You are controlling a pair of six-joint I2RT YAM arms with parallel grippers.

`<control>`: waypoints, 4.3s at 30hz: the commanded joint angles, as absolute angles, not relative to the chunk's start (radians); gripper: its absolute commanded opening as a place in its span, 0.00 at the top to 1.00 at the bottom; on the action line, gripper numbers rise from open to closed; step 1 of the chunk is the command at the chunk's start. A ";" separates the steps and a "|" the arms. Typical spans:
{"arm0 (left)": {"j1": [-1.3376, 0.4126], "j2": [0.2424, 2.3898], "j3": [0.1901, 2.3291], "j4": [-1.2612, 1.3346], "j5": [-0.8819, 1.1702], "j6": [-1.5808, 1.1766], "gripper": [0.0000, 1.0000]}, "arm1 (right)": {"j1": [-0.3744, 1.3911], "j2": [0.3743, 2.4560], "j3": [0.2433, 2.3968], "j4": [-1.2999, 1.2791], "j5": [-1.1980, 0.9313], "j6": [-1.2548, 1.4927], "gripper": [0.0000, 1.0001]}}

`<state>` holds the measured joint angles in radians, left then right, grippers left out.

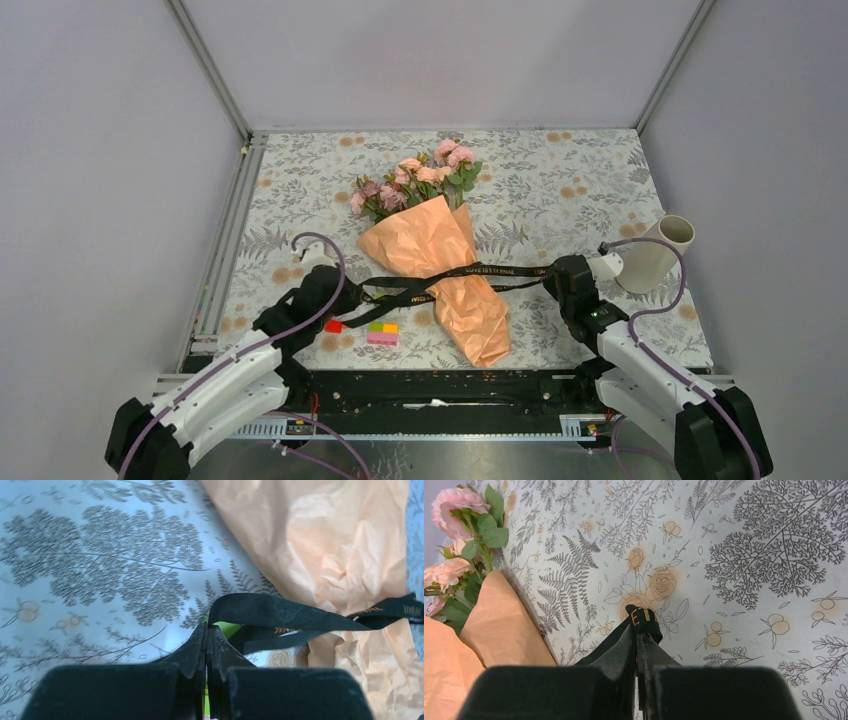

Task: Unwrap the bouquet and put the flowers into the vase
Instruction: Untie the ribbon from the wrapping paper.

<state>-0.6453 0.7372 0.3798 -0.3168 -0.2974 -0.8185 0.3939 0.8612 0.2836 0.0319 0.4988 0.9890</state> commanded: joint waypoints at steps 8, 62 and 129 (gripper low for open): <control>-0.520 0.563 0.307 -0.410 -0.364 -1.018 1.00 | 0.347 0.778 0.256 -0.021 0.467 1.004 0.84; -0.628 0.633 0.391 -0.245 -0.135 -0.683 0.28 | 0.827 1.569 1.018 -0.210 0.170 -0.150 0.63; -1.111 1.451 0.846 -0.034 -0.568 -0.351 0.92 | 0.267 1.164 0.959 -0.386 0.211 0.392 1.00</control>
<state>-1.1065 1.5196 0.8078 -0.0170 -0.4816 -0.2981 0.2737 1.2179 0.9371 -0.3733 0.1905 0.3744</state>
